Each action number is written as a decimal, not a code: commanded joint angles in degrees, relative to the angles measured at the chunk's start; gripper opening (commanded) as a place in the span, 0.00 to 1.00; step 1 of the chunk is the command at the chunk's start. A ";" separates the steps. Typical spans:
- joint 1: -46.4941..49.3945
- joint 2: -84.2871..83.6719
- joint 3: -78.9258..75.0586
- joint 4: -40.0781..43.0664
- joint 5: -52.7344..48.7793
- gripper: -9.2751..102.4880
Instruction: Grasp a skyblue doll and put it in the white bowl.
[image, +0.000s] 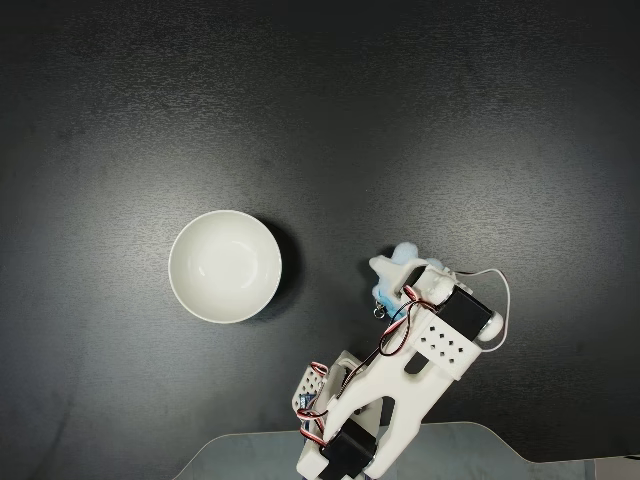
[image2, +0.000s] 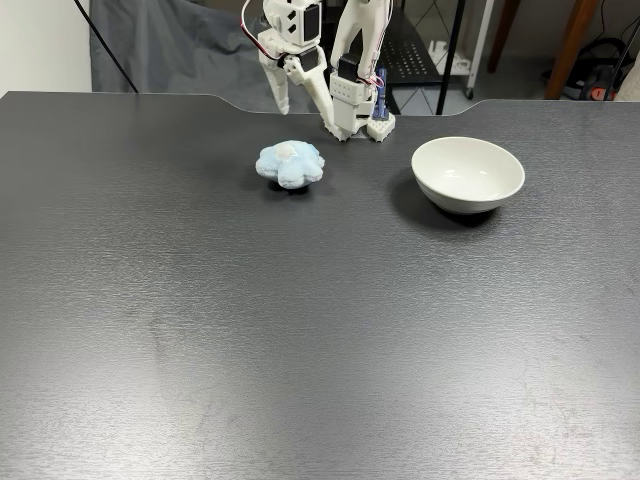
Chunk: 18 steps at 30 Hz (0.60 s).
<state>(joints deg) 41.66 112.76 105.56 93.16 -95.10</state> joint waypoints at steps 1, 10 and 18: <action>-0.09 2.20 -0.35 -8.88 0.18 0.48; 1.85 -2.90 5.62 -11.07 0.18 0.48; 3.87 -13.01 7.65 -19.42 0.18 0.48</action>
<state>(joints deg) 44.56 101.78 113.55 78.22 -95.10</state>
